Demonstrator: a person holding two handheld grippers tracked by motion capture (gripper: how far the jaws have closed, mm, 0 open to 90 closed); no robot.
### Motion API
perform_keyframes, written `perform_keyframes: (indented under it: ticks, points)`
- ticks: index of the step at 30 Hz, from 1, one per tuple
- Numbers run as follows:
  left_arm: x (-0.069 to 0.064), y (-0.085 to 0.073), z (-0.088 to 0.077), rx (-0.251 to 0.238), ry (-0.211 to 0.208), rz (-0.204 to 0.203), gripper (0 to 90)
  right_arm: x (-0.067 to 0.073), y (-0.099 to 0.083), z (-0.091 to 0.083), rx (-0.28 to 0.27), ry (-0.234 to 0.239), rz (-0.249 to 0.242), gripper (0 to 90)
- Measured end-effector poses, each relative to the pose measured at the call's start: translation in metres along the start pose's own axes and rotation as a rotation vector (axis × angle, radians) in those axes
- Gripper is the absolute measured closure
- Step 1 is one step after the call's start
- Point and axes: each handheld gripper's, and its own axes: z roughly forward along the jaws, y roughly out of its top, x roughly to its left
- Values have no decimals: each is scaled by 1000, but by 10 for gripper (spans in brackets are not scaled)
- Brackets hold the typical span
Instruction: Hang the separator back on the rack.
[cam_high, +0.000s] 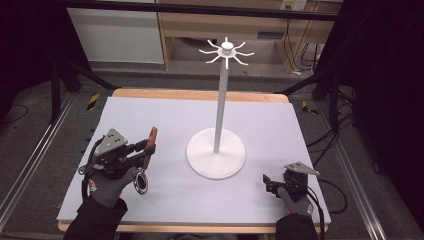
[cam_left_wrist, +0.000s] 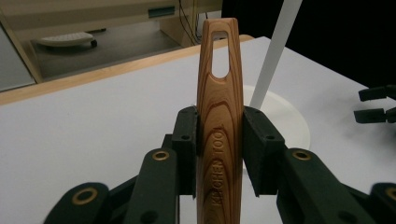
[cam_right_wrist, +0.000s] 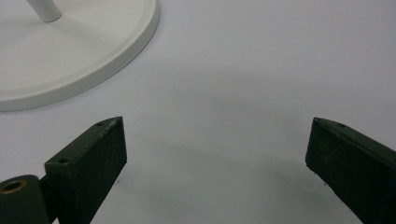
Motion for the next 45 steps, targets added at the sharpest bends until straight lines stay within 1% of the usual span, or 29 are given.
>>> perform_keyframes:
  ticks: [1, 2, 3, 11, 12, 13, 14, 15, 16, 17, 19, 28, 30, 39, 45]
  points:
    - [0, 4, -2, -21, -1, 3, 679, 0, 0, 0, 1, -3, -1, 57]
    - [0, 4, -2, -21, -1, 3, 679, 0, 0, 0, 3, -4, -2, 57]
    - [-1, 6, -3, -32, -6, 3, 679, 1, 0, 0, 3, -3, 1, 57]
    - [-1, 14, -5, -54, -6, 12, 679, 1, -1, 0, -2, -7, -9, 57]
    - [-1, 17, -5, -67, -10, 11, 679, 1, -1, -1, -4, -7, -7, 57]
    - [-1, 17, -5, -67, -10, 11, 679, 1, -1, -1, -5, -2, -5, 57]
    - [-1, 21, -7, -85, -15, 10, 679, 1, -1, -1, -7, -3, -3, 57]
    - [-1, 21, -7, -85, -15, 10, 679, 1, -1, -1, -7, -3, -3, 57]
    - [-1, 24, -8, -102, -20, 4, 679, 1, -1, -1, -6, -4, -1, 57]
    - [-1, 24, -8, -102, -20, 4, 679, 1, -1, -1, -6, -4, -1, 57]
    - [-1, 29, -8, -118, -30, -7, 679, 1, -1, -2, -9, -3, -2, 57]
    - [-4, 42, -6, -150, -44, -9, 679, -1, -1, -2, -15, 0, 1, 56]
    - [-5, 45, -7, -158, -49, -6, 679, -1, -1, -2, -15, -8, -5, 56]
    - [-9, 54, -9, -183, -55, -4, 679, -1, -1, -1, -11, -5, -1, 56]
    - [-12, 62, -10, -194, -55, 6, 680, 0, -1, -1, -10, -7, -1, 56]
